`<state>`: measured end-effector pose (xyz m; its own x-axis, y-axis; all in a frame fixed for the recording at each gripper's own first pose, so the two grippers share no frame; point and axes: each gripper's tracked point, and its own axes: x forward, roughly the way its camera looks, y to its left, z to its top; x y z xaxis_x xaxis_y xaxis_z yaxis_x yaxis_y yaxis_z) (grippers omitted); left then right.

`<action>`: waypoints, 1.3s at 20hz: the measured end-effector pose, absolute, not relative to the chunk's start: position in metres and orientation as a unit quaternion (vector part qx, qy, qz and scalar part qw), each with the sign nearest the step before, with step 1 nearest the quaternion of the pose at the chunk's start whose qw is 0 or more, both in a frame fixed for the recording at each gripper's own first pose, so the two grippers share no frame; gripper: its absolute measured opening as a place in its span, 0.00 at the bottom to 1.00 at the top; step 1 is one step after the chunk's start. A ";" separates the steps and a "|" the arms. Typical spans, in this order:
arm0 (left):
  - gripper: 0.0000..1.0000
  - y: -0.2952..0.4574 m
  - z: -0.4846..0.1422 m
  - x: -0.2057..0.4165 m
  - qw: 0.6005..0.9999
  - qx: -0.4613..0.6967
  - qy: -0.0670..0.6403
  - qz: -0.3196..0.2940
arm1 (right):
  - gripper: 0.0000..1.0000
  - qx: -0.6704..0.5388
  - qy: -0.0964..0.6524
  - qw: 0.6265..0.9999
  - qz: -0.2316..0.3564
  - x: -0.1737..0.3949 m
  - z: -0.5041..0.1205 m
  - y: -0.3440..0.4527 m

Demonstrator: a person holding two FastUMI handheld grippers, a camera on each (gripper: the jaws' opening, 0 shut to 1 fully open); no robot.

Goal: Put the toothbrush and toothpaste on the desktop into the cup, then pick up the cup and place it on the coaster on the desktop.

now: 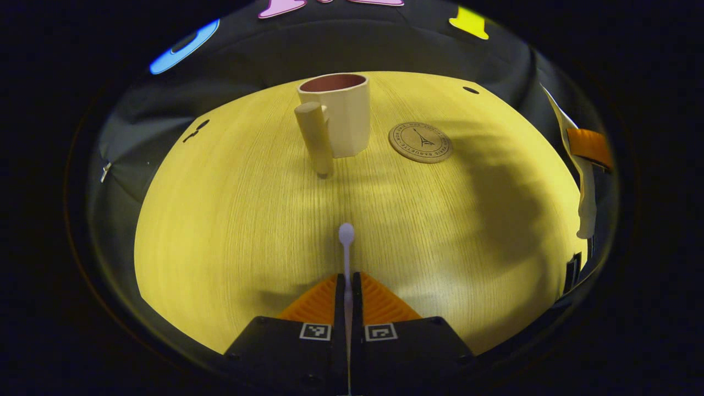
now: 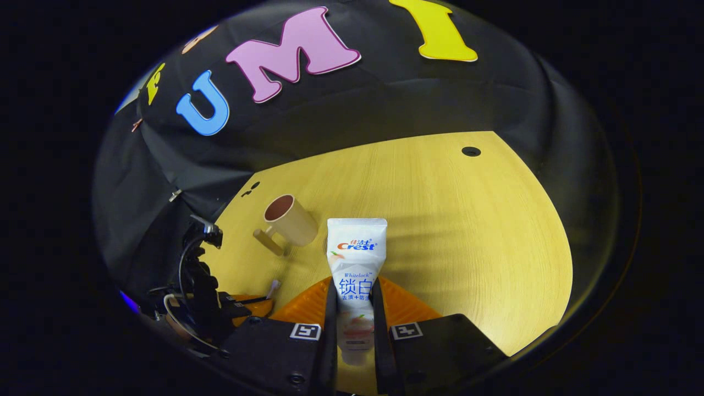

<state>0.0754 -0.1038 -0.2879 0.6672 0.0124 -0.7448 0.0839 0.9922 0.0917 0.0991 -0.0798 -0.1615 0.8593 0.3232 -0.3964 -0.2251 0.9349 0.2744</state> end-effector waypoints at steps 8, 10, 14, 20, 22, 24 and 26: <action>0.06 -0.103 -0.282 0.065 0.914 0.021 0.401 -0.056 | 0.31 0.111 0.205 0.963 0.132 0.086 -0.155 -0.080; 0.06 -0.105 -0.273 0.060 0.921 0.010 0.383 -0.071 | 0.31 0.112 0.200 0.965 0.129 0.081 -0.154 -0.079; 0.06 -0.102 -0.245 0.057 0.937 -0.004 0.338 -0.088 | 0.31 0.114 0.188 0.968 0.124 0.071 -0.147 -0.075; 0.06 -0.105 -0.189 0.050 0.952 -0.026 0.275 -0.129 | 0.31 0.125 0.150 0.970 0.143 0.069 -0.119 -0.048; 0.06 -0.107 -0.169 0.050 0.957 -0.033 0.251 -0.144 | 0.31 0.119 0.136 0.972 0.149 0.075 -0.106 -0.038; 0.06 -0.106 -0.151 0.050 0.962 -0.044 0.226 -0.150 | 0.31 0.122 0.121 0.972 0.157 0.081 -0.090 -0.027; 0.06 -0.104 -0.134 0.048 0.965 -0.062 0.199 -0.158 | 0.31 0.131 0.103 0.972 0.165 0.092 -0.071 -0.016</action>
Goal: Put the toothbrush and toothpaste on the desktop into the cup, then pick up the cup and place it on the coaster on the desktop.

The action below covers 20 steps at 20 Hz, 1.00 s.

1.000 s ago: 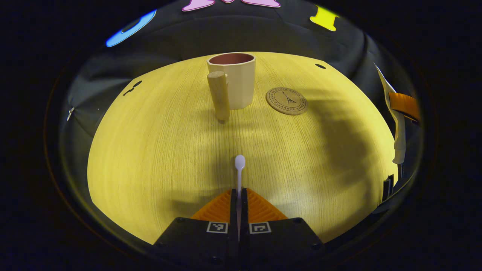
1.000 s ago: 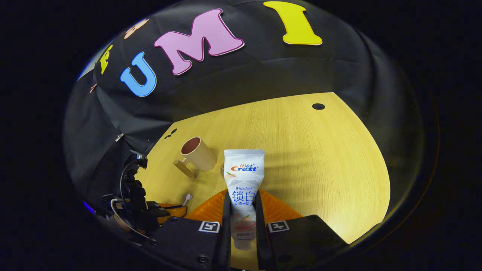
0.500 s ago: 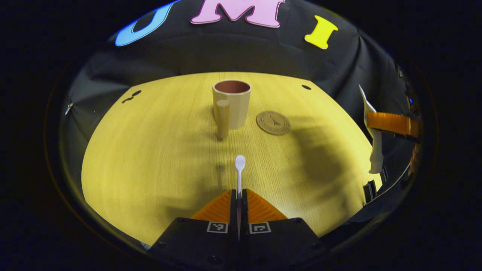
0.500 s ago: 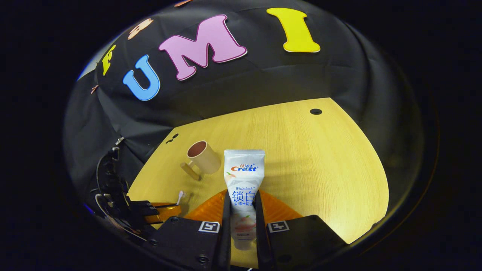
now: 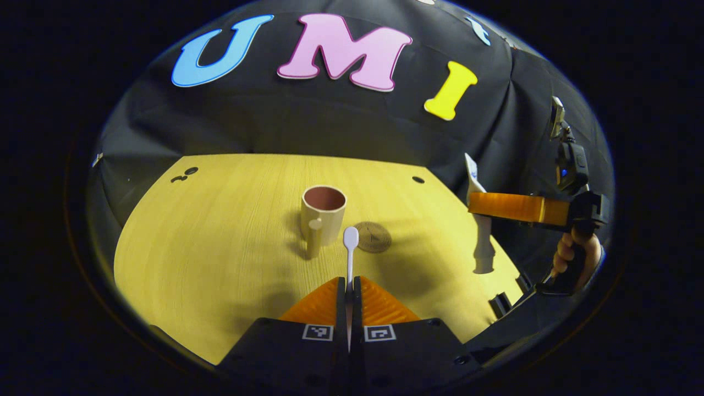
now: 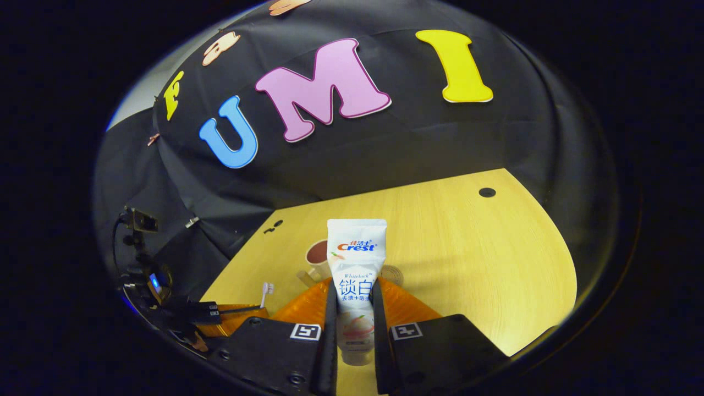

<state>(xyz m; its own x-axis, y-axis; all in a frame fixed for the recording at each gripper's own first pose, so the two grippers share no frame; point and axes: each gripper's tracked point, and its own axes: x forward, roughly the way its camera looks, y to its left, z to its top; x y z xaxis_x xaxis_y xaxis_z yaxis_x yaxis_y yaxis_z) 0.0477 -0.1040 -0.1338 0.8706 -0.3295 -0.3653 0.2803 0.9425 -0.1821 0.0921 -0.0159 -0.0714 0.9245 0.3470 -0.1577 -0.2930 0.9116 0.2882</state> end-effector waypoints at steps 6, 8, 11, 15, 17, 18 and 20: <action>0.06 -0.085 -0.103 0.054 0.973 -0.092 0.131 -0.166 | 0.31 0.144 0.036 0.970 0.193 0.134 -0.020 0.026; 0.06 -0.078 -0.099 0.057 0.974 -0.107 0.114 -0.164 | 0.31 0.147 0.017 0.969 0.200 0.153 -0.012 0.042; 0.06 -0.073 -0.092 0.062 0.974 -0.116 0.087 -0.173 | 0.31 0.153 -0.007 0.967 0.206 0.183 -0.006 0.060; 0.06 -0.069 -0.083 0.066 0.973 -0.127 0.047 -0.188 | 0.31 0.159 -0.026 0.964 0.209 0.220 -0.010 0.081; 0.06 -0.070 -0.082 0.069 0.971 -0.134 0.032 -0.194 | 0.31 0.148 -0.035 0.965 0.215 0.235 -0.013 0.093; 0.06 -0.068 -0.082 0.071 0.971 -0.137 0.026 -0.194 | 0.31 0.137 -0.041 0.966 0.218 0.243 -0.014 0.100; 0.06 -0.064 -0.082 0.074 0.970 -0.145 0.017 -0.197 | 0.31 0.119 -0.051 0.967 0.222 0.256 -0.019 0.111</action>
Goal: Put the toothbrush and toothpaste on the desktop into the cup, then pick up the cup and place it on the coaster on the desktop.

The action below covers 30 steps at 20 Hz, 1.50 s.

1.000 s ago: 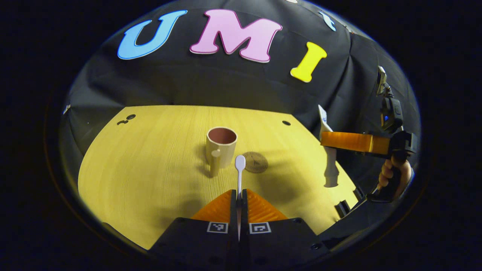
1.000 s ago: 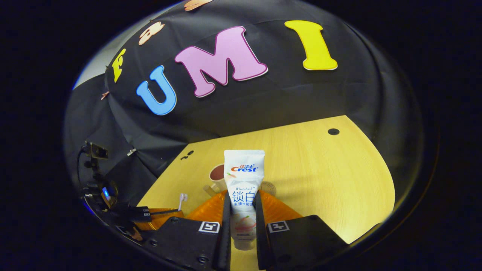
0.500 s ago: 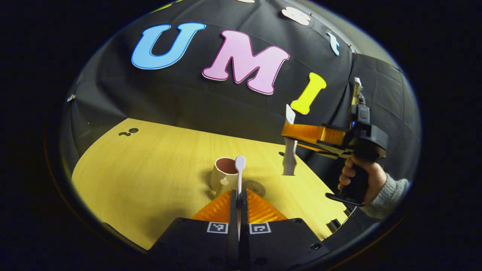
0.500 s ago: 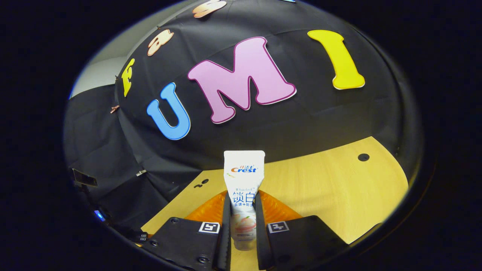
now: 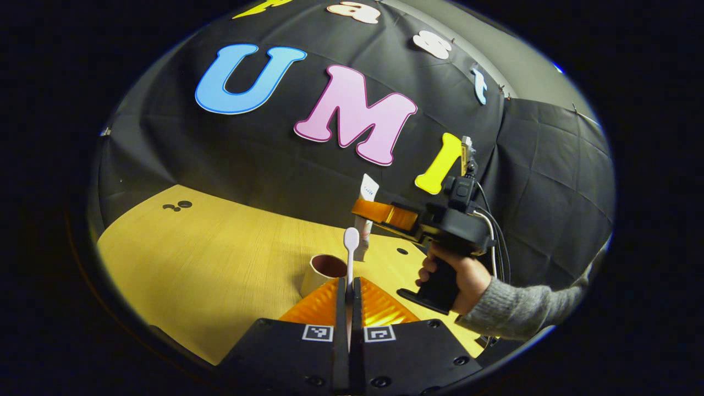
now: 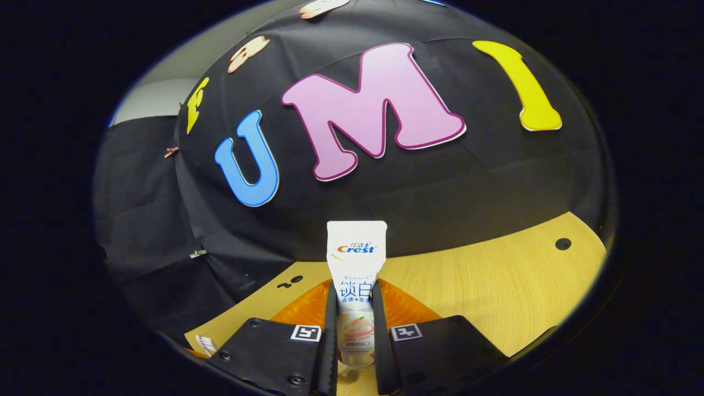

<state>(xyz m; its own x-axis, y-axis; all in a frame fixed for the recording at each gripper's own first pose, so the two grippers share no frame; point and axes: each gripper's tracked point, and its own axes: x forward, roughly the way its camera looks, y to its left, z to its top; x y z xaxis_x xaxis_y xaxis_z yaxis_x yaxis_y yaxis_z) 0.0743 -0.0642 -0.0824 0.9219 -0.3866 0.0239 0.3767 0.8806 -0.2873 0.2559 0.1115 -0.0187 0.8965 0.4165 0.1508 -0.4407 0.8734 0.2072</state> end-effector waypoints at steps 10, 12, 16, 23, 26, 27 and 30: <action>0.06 -0.046 -0.096 0.087 0.968 -0.177 0.005 -0.176 | 0.31 0.070 -0.022 0.969 0.236 0.285 -0.073 0.143; 0.06 -0.046 -0.094 0.089 0.968 -0.178 0.001 -0.174 | 0.32 0.066 -0.015 0.970 0.234 0.287 -0.084 0.144; 0.06 -0.047 -0.089 0.093 0.969 -0.179 -0.002 -0.171 | 0.35 0.060 0.000 0.971 0.232 0.285 -0.100 0.145; 0.06 -0.053 -0.081 0.105 0.967 -0.187 -0.009 -0.170 | 0.37 0.052 0.033 0.969 0.240 0.278 -0.122 0.151; 0.06 -0.056 -0.077 0.111 0.966 -0.194 -0.013 -0.171 | 0.54 0.060 0.030 0.967 0.247 0.271 -0.118 0.153; 0.06 -0.057 -0.076 0.114 0.966 -0.196 -0.016 -0.170 | 0.54 0.065 0.027 0.966 0.249 0.269 -0.114 0.153; 0.06 -0.059 -0.069 0.121 0.965 -0.201 -0.025 -0.169 | 0.57 0.080 0.018 0.964 0.252 0.263 -0.102 0.146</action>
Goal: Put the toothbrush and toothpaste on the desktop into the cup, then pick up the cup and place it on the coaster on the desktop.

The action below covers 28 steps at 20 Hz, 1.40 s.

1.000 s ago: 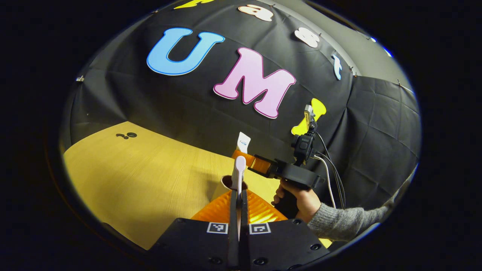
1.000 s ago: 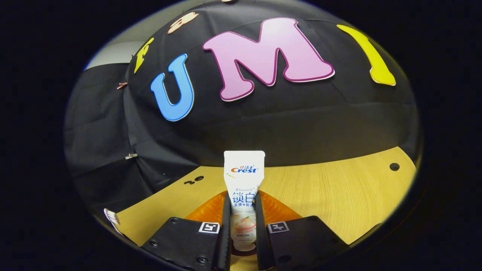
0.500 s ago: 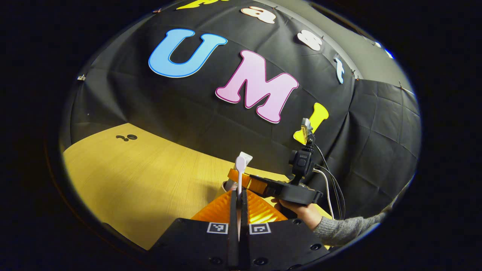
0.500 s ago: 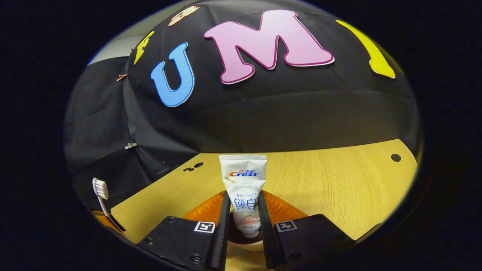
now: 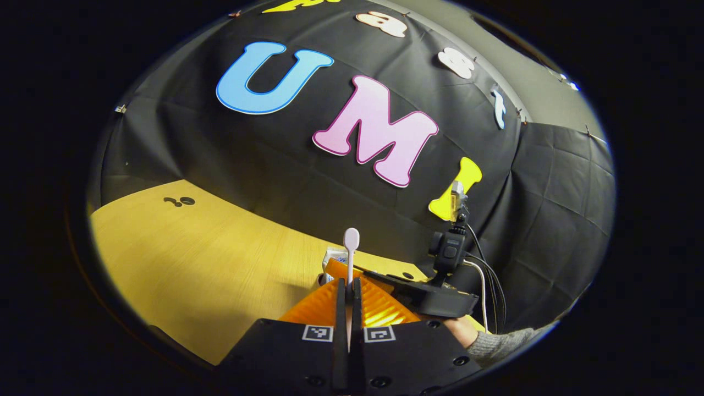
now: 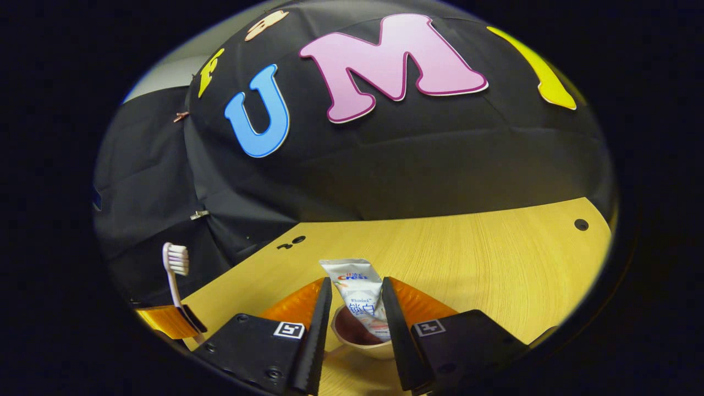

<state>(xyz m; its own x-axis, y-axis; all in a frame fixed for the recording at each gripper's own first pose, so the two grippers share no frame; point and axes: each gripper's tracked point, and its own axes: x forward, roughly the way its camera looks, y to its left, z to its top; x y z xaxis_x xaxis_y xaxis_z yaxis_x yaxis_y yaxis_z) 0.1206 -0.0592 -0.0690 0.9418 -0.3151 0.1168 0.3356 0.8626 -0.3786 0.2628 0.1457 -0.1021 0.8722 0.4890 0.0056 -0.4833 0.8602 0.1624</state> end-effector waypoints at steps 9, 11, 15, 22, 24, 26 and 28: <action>0.06 -0.059 -0.026 0.151 0.960 -0.218 -0.076 -0.159 | 0.56 0.096 0.020 0.964 0.247 0.227 -0.102 0.082; 0.06 -0.060 -0.015 0.160 0.958 -0.223 -0.090 -0.156 | 0.57 0.099 0.030 0.964 0.243 0.217 -0.112 0.070; 0.06 -0.060 0.003 0.180 0.957 -0.227 -0.119 -0.137 | 0.56 0.107 0.048 0.963 0.243 0.200 -0.129 0.057; 0.06 -0.061 -0.002 0.215 0.957 -0.234 -0.148 -0.086 | 0.56 0.157 0.095 0.949 0.258 0.181 -0.155 0.053; 0.06 -0.062 -0.008 0.226 0.959 -0.228 -0.152 -0.069 | 0.56 0.174 0.115 0.944 0.256 0.177 -0.165 0.052; 0.06 -0.061 -0.013 0.234 0.962 -0.222 -0.154 -0.050 | 0.56 0.188 0.132 0.942 0.246 0.176 -0.173 0.047; 0.06 -0.058 -0.019 0.241 0.963 -0.217 -0.154 -0.031 | 0.56 0.196 0.141 0.942 0.234 0.174 -0.179 0.040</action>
